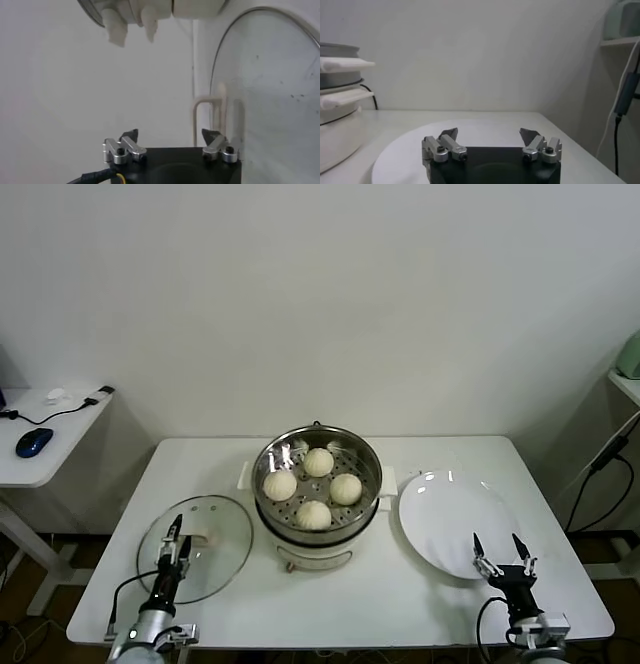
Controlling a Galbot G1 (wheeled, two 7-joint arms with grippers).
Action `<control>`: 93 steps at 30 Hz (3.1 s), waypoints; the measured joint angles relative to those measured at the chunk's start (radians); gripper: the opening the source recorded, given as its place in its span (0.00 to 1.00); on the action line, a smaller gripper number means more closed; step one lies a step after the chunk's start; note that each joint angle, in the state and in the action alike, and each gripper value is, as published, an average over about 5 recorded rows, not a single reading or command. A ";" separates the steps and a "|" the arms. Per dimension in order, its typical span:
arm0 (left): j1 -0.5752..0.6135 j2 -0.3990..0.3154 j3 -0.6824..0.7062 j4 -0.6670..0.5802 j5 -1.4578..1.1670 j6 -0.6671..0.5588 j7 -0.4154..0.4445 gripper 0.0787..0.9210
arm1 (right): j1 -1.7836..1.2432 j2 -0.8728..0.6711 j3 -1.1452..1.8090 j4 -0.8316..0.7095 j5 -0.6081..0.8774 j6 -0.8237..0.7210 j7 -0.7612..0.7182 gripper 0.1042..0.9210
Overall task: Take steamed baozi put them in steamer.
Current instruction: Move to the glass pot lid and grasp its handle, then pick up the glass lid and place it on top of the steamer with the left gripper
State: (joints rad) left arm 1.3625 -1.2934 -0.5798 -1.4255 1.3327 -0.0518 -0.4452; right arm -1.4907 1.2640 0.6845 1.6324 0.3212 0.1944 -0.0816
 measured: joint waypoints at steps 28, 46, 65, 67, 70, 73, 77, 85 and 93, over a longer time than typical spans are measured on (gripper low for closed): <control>-0.026 0.021 -0.010 0.052 -0.061 -0.045 0.004 0.06 | -0.004 0.017 -0.005 0.034 -0.012 -0.009 -0.007 0.88; 0.042 0.117 -0.034 -0.422 -0.272 0.238 0.306 0.06 | -0.019 0.004 -0.018 0.076 -0.080 -0.066 0.021 0.88; -0.123 0.046 0.401 -0.661 -0.049 0.610 0.570 0.06 | -0.015 0.003 -0.033 0.056 -0.131 -0.058 0.019 0.88; -0.146 0.025 0.446 -0.658 -0.019 0.638 0.589 0.06 | -0.016 0.001 -0.031 0.051 -0.131 -0.054 0.018 0.88; -0.182 -0.007 0.506 -0.645 0.020 0.672 0.610 0.06 | -0.018 0.000 -0.027 0.045 -0.131 -0.046 0.018 0.88; -0.216 -0.036 0.560 -0.625 0.051 0.698 0.625 0.06 | -0.019 -0.001 -0.024 0.038 -0.130 -0.039 0.018 0.88; -0.256 -0.071 0.622 -0.593 0.084 0.721 0.637 0.06 | -0.021 -0.001 -0.020 0.030 -0.127 -0.028 0.018 0.88; -0.319 -0.122 0.705 -0.523 0.123 0.744 0.640 0.06 | -0.022 0.007 -0.016 0.017 -0.125 -0.008 0.021 0.88; -0.349 -0.144 0.727 -0.455 0.150 0.751 0.629 0.06 | -0.022 0.017 -0.012 0.008 -0.132 0.011 0.030 0.88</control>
State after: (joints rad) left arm 1.0138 -1.4378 0.1470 -1.8804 1.4826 0.6987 0.1833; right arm -1.5123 1.2811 0.6722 1.6405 0.1895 0.2053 -0.0516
